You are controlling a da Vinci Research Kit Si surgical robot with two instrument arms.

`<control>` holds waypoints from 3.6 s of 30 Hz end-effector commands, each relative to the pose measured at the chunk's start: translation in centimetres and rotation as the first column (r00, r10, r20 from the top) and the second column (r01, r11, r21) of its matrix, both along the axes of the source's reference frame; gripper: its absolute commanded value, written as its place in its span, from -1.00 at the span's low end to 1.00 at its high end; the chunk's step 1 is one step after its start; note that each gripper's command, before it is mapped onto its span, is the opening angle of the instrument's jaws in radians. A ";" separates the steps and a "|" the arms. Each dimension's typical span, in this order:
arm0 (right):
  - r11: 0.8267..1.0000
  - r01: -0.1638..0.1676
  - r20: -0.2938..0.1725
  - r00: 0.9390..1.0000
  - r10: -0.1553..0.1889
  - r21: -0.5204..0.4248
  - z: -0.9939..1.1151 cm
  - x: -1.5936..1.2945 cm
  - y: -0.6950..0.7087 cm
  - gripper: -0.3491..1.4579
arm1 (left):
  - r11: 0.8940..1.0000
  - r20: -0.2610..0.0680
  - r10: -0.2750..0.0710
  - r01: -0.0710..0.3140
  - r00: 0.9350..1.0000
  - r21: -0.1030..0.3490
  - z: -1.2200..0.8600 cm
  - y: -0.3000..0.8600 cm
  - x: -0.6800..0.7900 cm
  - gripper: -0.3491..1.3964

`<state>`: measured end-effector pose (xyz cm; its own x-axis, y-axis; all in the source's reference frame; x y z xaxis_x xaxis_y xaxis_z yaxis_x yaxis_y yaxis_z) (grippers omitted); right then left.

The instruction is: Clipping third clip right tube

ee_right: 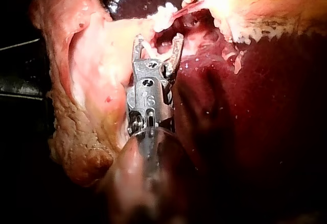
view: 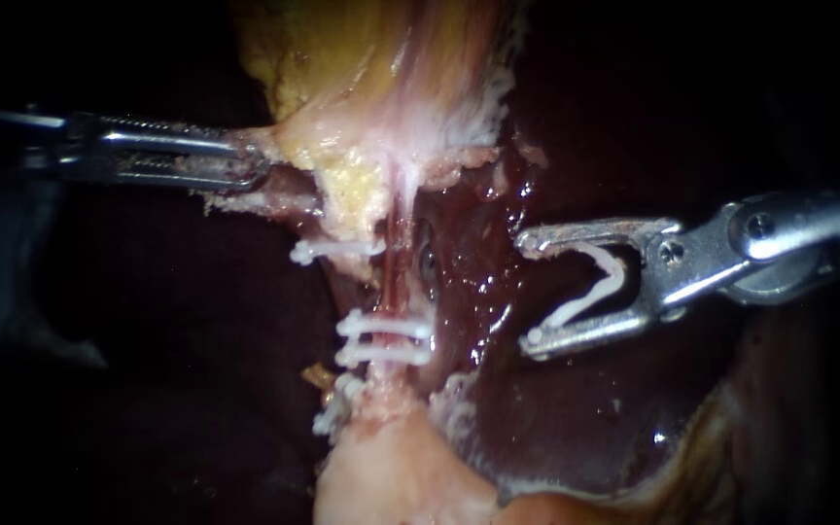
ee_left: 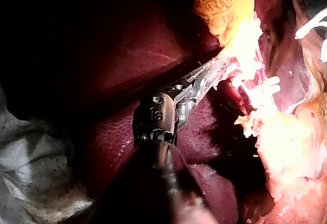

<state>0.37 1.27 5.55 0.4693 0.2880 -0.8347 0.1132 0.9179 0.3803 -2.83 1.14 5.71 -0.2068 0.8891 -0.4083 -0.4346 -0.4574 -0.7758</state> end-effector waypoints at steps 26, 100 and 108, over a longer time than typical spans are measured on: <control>0.999 -0.013 0.006 1.000 0.013 0.029 0.01 0.09 0.01 -0.06 | 0.996 0.022 -0.072 0.073 0.997 -0.049 -0.98 0.44 0.64 -1.00; 0.775 0.110 -0.378 0.909 0.175 0.622 0.09 1.75 0.17 -0.14 | 0.995 0.015 -0.080 0.080 0.997 -0.054 -0.87 0.45 0.66 -1.00; 0.758 0.095 -0.359 0.914 0.191 0.646 0.12 1.75 0.20 -0.23 | 0.995 0.015 -0.080 0.081 0.997 -0.054 -0.87 0.45 0.65 -1.00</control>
<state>2.12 1.48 5.67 0.1245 0.8295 -0.5444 0.3397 0.4799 0.8089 -2.18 1.59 4.84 -0.1302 0.8790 -0.4586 -0.4613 -0.4631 -0.7568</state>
